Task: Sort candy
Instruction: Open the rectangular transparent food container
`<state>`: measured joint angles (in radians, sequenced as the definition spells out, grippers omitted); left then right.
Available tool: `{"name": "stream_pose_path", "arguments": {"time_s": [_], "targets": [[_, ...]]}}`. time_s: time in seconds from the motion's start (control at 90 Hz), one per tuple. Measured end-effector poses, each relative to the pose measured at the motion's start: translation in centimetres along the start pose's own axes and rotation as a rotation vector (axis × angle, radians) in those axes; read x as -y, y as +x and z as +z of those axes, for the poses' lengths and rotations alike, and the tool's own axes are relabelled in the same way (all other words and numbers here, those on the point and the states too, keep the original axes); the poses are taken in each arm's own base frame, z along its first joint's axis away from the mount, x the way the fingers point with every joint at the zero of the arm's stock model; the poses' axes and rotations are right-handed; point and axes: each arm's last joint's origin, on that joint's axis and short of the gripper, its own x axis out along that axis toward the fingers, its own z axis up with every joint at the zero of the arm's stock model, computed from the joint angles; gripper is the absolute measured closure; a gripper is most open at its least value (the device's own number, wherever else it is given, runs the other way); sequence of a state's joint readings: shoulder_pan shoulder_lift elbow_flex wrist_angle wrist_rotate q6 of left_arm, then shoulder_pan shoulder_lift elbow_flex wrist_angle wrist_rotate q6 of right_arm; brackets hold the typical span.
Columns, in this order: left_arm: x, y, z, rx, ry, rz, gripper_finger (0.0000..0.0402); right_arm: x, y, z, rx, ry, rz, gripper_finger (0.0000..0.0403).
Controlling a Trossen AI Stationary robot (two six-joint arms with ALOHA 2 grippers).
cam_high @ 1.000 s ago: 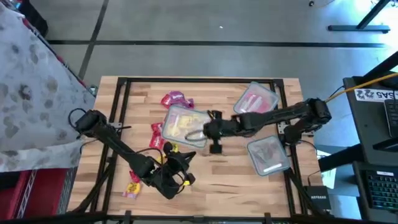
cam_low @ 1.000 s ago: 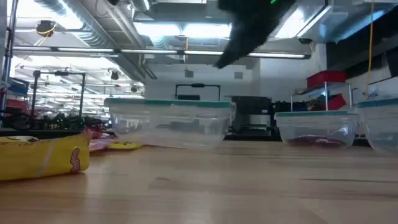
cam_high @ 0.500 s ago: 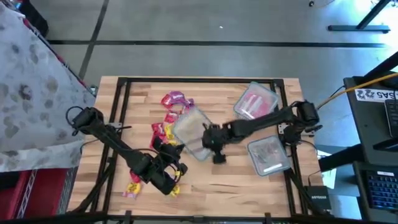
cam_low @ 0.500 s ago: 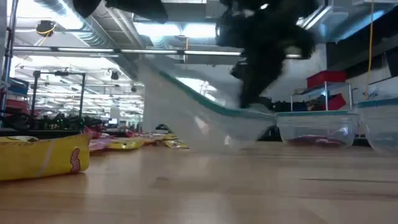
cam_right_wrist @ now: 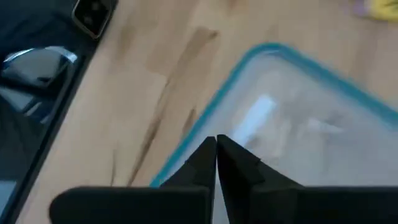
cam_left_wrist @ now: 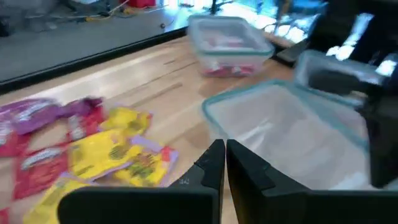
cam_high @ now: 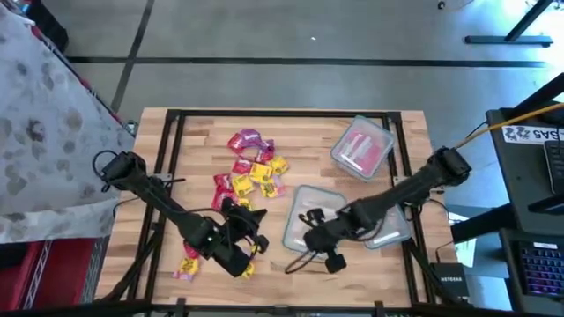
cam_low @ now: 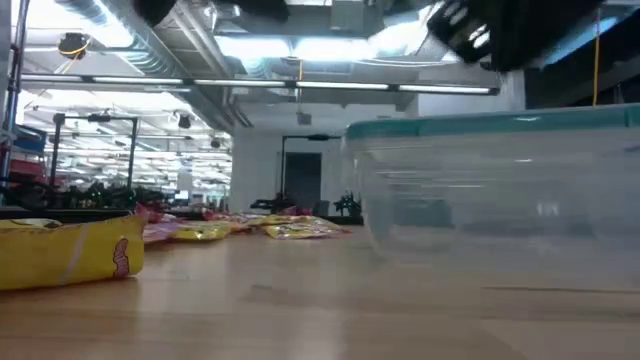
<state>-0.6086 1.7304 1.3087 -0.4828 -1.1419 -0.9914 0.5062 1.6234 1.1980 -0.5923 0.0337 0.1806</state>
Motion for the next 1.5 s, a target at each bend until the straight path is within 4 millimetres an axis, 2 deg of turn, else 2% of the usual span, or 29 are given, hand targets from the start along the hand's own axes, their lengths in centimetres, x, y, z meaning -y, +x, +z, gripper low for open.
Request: {"name": "stream_pose_path", "arguments": {"time_s": [0.2,0.289,0.444,0.567,0.689,0.822,0.889,0.978,1.1,1.189,1.267,1.367,1.5], "targets": [[3.7,1.5,0.6,0.08,0.12,-0.208,0.0402,-2.7,-4.7,-2.6,-0.026,0.01,-0.239,0.0403],[4.7,3.1,0.3,0.109,0.148,-0.285,0.0402,-2.8,-5.4,-3.9,-0.044,0.049,-0.371,0.0403],[4.8,5.2,-0.5,0.108,0.159,-0.289,0.0402,-1.4,-3.4,-5.7,-0.078,0.144,-0.439,0.0403],[4.9,4.3,0.7,0.136,0.108,-0.315,0.0402,-0.9,-0.8,-6.4,-0.036,0.189,-0.399,0.0403],[4.8,2.5,2.7,0.198,0.11,-0.355,0.0402,-0.7,1.4,-5.0,0.087,0.21,-0.318,0.0403],[4.7,2.0,3.2,0.207,0.136,-0.357,0.0402,-0.2,3.4,-2.3,0.292,0.147,-0.273,0.0403],[4.6,2.2,3.2,0.204,0.136,-0.346,0.0402,0.0,3.8,-1.2,0.372,0.105,-0.251,0.0403],[4.3,2.6,3.0,0.173,0.122,-0.329,0.0402,0.2,3.3,-1.3,0.311,0.083,-0.317,0.0403],[4.0,2.8,2.2,0.114,0.101,-0.31,0.0402,-0.2,1.4,-2.6,0.173,0.123,-0.439,0.0403],[3.9,2.9,2.0,0.096,0.082,-0.305,0.0402,-0.2,1.1,-4.2,0.05,0.187,-0.453,0.0403],[3.9,2.9,1.9,0.089,0.069,-0.304,0.0402,0.0,1.6,-5.0,-0.008,0.244,-0.426,0.0403],[4.0,2.9,1.8,0.087,0.063,-0.305,0.0402,0.0,2.8,-5.6,0.01,0.267,-0.382,0.0403],[4.0,2.9,1.8,0.087,0.059,-0.306,0.0402,0.8,4.8,-4.0,0.2,0.299,-0.312,0.0403]]}}
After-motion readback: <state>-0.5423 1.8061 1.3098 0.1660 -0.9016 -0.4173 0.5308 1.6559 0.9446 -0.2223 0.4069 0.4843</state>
